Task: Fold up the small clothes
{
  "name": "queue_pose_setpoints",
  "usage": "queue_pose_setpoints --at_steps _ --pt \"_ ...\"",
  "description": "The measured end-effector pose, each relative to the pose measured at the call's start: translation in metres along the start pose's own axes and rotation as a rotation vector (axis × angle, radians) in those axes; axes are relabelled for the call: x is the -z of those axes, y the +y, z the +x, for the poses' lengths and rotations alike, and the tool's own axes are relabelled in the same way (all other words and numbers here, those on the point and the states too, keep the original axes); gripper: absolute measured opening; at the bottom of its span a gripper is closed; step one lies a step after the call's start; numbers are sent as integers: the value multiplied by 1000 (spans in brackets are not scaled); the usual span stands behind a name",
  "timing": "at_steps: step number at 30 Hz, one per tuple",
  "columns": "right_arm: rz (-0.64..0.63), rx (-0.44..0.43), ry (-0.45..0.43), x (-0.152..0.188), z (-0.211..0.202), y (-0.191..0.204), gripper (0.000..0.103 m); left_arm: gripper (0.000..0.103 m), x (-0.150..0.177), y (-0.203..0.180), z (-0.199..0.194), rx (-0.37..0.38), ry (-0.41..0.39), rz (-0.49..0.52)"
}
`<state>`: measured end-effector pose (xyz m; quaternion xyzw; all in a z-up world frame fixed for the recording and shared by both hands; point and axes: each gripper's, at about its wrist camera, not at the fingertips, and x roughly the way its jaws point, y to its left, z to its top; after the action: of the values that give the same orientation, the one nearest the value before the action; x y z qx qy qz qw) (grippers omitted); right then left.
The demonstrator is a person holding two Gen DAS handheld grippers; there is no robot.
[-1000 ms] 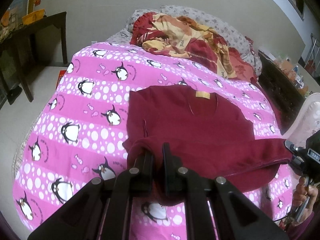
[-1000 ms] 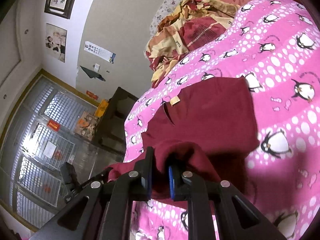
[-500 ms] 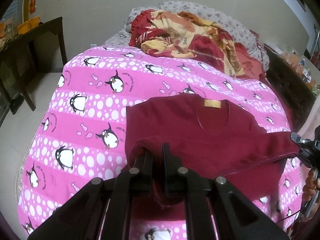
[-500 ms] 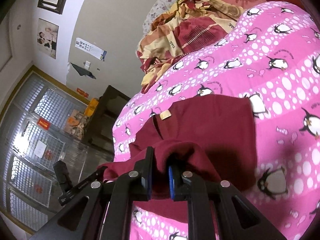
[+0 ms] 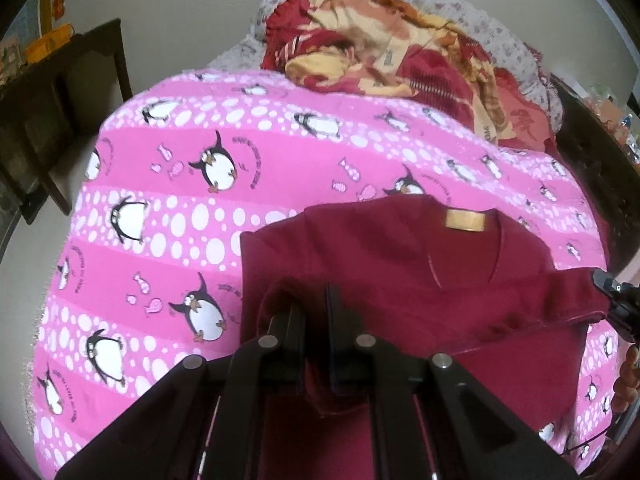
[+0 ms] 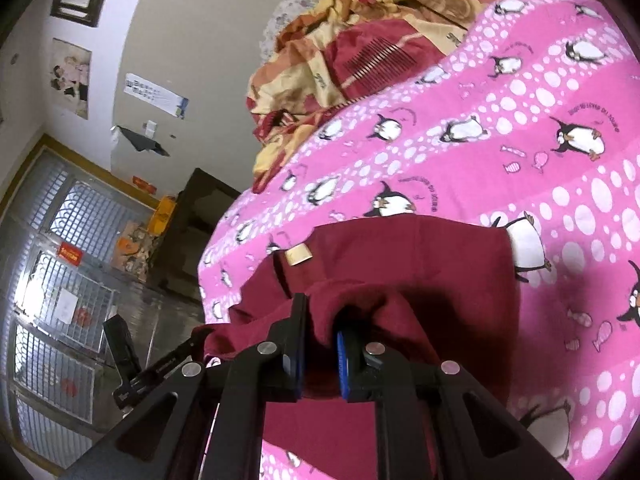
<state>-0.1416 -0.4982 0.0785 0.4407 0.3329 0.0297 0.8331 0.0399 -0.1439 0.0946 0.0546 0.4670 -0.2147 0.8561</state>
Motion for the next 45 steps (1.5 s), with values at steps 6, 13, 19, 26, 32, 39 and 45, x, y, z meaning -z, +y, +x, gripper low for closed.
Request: queue_pose_setpoints --at_steps 6,13,19,26,32,39,45 --pt "78 37 42 -6 19 -25 14 11 -3 -1 25 -2 43 2" --pt "52 16 -46 -15 -1 -13 58 70 -16 8 22 96 22 -79" --pt "-106 60 -48 -12 -19 16 59 76 -24 12 -4 99 -63 -81" --pt "-277 167 42 3 23 32 50 80 -20 13 10 47 -54 -95" --pt "-256 270 -13 -24 54 15 50 80 -19 13 56 -74 0 -79" --pt "-187 287 -30 -40 66 -7 45 81 -22 30 88 -84 49 -141" --pt "-208 326 49 -13 26 7 49 81 -13 34 56 -55 27 -126"
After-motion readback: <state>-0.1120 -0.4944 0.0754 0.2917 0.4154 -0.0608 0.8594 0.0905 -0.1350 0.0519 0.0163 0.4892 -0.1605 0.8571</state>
